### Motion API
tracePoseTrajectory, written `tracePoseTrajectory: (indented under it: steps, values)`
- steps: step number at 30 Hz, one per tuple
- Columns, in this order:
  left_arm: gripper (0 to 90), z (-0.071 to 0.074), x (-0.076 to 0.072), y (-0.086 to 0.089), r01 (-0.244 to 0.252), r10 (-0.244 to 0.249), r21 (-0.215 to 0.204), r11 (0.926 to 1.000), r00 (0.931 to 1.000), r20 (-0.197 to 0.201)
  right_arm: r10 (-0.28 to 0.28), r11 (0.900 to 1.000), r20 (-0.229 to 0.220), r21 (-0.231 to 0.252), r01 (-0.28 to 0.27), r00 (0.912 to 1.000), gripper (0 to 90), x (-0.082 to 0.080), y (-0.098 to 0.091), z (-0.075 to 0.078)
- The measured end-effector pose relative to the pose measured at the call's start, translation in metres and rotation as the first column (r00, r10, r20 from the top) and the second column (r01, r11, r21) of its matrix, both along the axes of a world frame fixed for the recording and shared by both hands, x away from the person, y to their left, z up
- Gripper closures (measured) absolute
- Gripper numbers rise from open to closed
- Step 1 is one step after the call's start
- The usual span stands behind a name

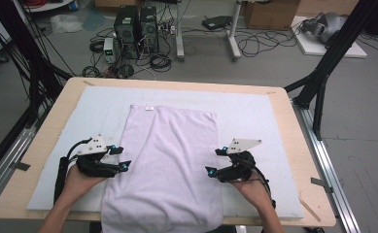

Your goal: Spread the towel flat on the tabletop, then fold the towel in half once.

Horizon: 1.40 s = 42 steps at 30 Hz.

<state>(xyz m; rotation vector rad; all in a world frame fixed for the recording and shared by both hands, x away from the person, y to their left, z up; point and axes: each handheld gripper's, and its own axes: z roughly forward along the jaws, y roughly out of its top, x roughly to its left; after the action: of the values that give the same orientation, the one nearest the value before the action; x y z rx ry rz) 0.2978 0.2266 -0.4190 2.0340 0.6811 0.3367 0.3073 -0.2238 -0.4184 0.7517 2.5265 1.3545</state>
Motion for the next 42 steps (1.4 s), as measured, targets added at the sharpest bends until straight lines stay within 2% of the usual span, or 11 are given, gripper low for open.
tracePoseTrajectory:
  steps: [6, 13, 18, 20, 25, 28, 30, 34, 38, 40, 42]
  values:
    - [38.7, -0.002, 0.003, 0.004, -0.006, 0.006, -0.002, 1.0, 1.0, -0.008, 0.0, 1.0, -0.016, 0.002, 0.0, 0.9999, 22.6, 0.012, 0.005, 0.0]
    - [38.7, -0.003, 0.004, 0.009, -0.015, 0.015, -0.011, 0.9998, 0.9998, -0.015, 0.012, 0.9999, -0.001, -0.001, -0.012, 0.9999, 22.4, 0.027, 0.02, 0.005]
    - [39.3, 0.002, 0.007, 0.009, -0.016, 0.016, -0.025, 0.9996, 0.9998, -0.011, 0.018, 0.9997, -0.008, -0.019, -0.018, 0.9998, 22.5, 0.031, 0.024, 0.004]
    - [39.3, 0.004, 0.011, 0.009, -0.017, 0.017, -0.027, 0.9995, 0.9998, -0.011, 0.013, 0.9998, -0.008, -0.012, -0.013, 0.9999, 22.6, 0.032, 0.022, 0.006]
    - [39.6, 0.014, 0.028, 0.007, -0.02, 0.02, -0.036, 0.9992, 0.9998, -0.004, -0.008, 1.0, -0.004, 0.004, 0.008, 1.0, 23.2, 0.041, 0.015, 0.012]
    - [39.9, 0.019, 0.038, 0.004, -0.025, 0.025, -0.033, 0.9991, 0.9997, -0.001, -0.018, 0.9998, -0.011, -0.005, 0.018, 0.9998, 23.6, 0.05, 0.012, 0.016]
    - [40.2, 0.022, 0.045, 0.003, -0.035, 0.035, -0.054, 0.998, 0.9994, 0.0, -0.026, 0.9995, 0.001, -0.016, 0.026, 0.9997, 24.3, 0.057, 0.01, 0.022]
    - [41.8, 0.028, 0.066, 0.001, -0.065, 0.066, -0.045, 0.9968, 0.9978, 0.006, -0.044, 0.9988, 0.001, -0.02, 0.044, 0.999, 25.0, 0.076, 0.006, 0.032]
    - [44.9, 0.03, 0.087, 0.001, -0.084, 0.084, -0.016, 0.9963, 0.9964, -0.009, -0.055, 0.9966, 0.007, -0.061, 0.056, 0.9985, 26.8, 0.096, 0.005, 0.036]
    - [46.8, 0.029, 0.096, 0.002, -0.087, 0.087, -0.04, 0.9954, 0.9962, -0.008, -0.056, 0.9974, 0.006, -0.045, 0.057, 0.9984, 31.0, 0.106, 0.004, 0.036]
    - [48.8, 0.025, 0.105, 0.004, -0.096, 0.096, -0.041, 0.9946, 0.9954, -0.001, -0.073, 0.9964, -0.006, -0.045, 0.073, 0.9973, 33.8, 0.116, 0.003, 0.031]
